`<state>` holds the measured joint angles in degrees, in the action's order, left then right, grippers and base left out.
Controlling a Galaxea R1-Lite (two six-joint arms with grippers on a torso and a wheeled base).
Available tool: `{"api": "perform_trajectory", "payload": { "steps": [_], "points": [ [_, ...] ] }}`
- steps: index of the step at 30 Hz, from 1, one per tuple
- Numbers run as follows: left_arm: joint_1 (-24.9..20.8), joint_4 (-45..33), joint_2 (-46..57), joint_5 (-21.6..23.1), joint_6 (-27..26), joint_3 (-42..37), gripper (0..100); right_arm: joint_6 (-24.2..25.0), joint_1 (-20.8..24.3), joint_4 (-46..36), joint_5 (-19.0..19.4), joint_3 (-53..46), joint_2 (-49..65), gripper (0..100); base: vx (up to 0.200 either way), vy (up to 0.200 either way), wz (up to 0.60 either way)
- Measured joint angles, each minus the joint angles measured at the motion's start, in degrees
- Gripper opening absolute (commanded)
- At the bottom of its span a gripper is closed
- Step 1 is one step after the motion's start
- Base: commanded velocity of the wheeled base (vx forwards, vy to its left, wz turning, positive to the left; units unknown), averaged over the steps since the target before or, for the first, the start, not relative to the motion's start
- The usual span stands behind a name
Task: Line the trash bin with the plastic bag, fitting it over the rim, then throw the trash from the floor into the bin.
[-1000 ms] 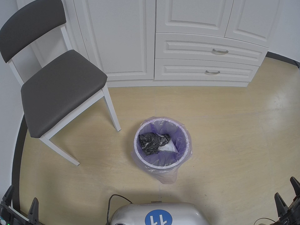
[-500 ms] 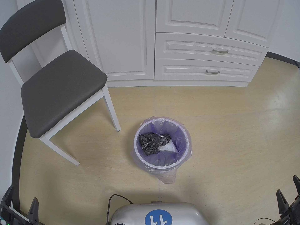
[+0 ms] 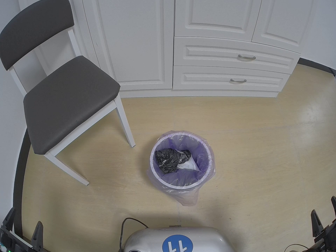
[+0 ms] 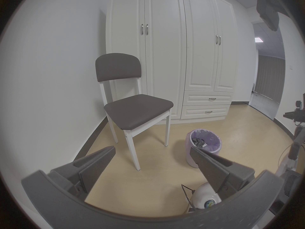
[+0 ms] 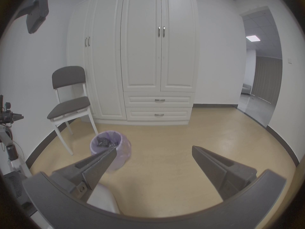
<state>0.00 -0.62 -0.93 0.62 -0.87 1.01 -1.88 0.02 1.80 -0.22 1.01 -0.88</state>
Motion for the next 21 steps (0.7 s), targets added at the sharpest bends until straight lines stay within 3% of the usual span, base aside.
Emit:
{"api": "perform_trajectory", "payload": {
  "steps": [4,21],
  "points": [
    [0.0,0.02,0.0,0.02,-0.11,0.0,100,0.27,0.02,-3.83,0.32,0.0,-0.02,100,0.0,0.0,0.0],
    [0.0,0.02,0.0,-0.02,-0.09,0.0,100,2.19,0.05,-1.65,0.04,0.0,-0.05,100,0.0,0.0,0.0]
  ]
}}
